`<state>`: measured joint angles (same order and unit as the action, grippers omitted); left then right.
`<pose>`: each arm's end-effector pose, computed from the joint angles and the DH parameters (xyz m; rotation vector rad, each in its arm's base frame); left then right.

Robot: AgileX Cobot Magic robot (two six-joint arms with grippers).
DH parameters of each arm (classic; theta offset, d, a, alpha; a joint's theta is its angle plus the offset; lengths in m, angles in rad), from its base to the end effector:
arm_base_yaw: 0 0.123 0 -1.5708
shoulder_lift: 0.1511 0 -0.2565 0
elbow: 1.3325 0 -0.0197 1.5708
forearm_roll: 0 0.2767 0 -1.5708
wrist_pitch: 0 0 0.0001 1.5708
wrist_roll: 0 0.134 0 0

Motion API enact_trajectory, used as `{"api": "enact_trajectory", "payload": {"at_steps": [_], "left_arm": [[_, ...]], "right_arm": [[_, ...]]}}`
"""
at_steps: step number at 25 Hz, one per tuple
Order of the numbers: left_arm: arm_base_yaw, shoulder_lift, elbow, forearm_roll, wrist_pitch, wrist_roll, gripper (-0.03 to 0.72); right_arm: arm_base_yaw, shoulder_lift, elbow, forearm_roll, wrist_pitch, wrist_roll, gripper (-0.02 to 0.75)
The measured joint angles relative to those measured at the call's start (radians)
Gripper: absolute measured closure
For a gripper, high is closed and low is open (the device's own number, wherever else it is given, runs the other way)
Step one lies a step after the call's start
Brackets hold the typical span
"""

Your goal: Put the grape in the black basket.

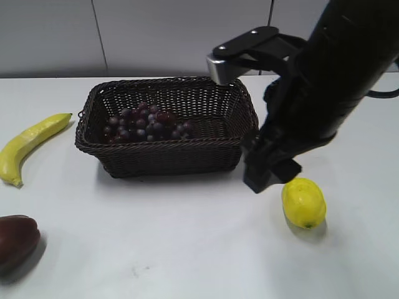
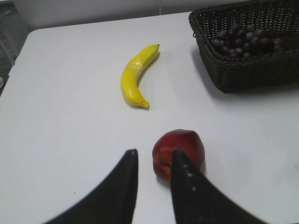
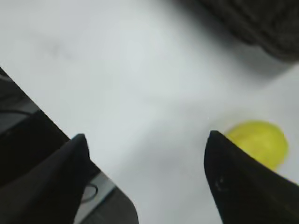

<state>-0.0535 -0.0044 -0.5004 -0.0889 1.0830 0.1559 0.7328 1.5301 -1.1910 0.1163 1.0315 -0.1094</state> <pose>0.0821 -0.0149 0.2684 0.2207 2.0469 -0.0433 0.2432 0.2368 0.2003 -1.1207 2.6622 0.2773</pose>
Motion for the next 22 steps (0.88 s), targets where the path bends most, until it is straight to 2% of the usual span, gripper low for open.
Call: {"api": "enact_trajectory", "payload": {"at_steps": [4, 12, 22], "left_arm": [[0.000, 0.000, 0.000, 0.000, 0.000, 0.000, 0.461], [0.000, 0.000, 0.000, 0.000, 0.000, 0.000, 0.461], [0.000, 0.000, 0.000, 0.000, 0.000, 0.000, 0.461]], "right_arm": [[0.000, -0.077, 0.000, -0.091, 0.075, 0.066, 0.164], [0.000, -0.259, 0.032, -0.105, 0.093, 0.163, 0.164], [0.000, -0.543, 0.364, -0.132, 0.097, 0.269, 0.164]]}}
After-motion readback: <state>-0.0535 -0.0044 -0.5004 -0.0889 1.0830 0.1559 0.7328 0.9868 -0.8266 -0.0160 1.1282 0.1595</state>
